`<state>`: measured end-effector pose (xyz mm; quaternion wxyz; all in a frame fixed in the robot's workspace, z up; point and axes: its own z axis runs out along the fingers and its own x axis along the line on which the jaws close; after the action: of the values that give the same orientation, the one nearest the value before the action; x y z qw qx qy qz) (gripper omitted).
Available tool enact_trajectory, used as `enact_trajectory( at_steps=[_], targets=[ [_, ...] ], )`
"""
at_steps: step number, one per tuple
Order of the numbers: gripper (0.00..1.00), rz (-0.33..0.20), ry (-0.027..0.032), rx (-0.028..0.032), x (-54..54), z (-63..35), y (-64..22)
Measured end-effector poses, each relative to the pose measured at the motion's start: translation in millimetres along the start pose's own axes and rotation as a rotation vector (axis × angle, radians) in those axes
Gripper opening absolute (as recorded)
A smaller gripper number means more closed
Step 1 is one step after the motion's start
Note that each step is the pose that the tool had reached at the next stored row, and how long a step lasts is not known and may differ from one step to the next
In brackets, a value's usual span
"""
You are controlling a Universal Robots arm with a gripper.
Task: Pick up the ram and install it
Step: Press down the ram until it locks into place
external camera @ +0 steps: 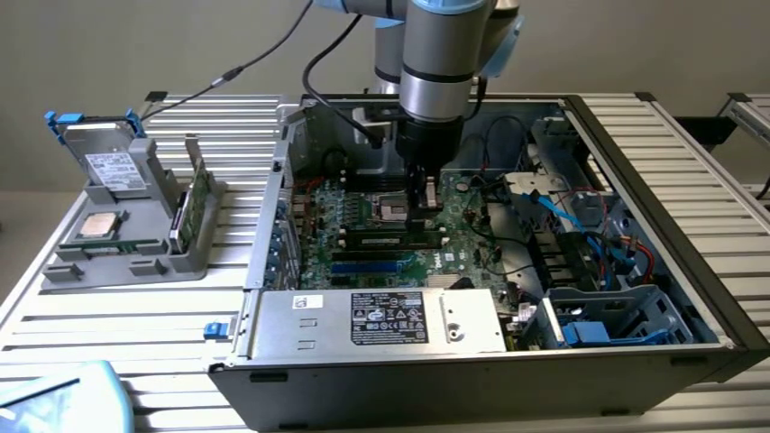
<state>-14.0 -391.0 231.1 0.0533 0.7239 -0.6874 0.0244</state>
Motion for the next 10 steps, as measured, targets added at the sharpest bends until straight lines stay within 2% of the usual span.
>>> enact_trajectory(
  at_steps=[10],
  targets=[
    [0.10, 0.000, 0.0005, -0.0002, -0.4, 4.7, -0.3]
  ],
)
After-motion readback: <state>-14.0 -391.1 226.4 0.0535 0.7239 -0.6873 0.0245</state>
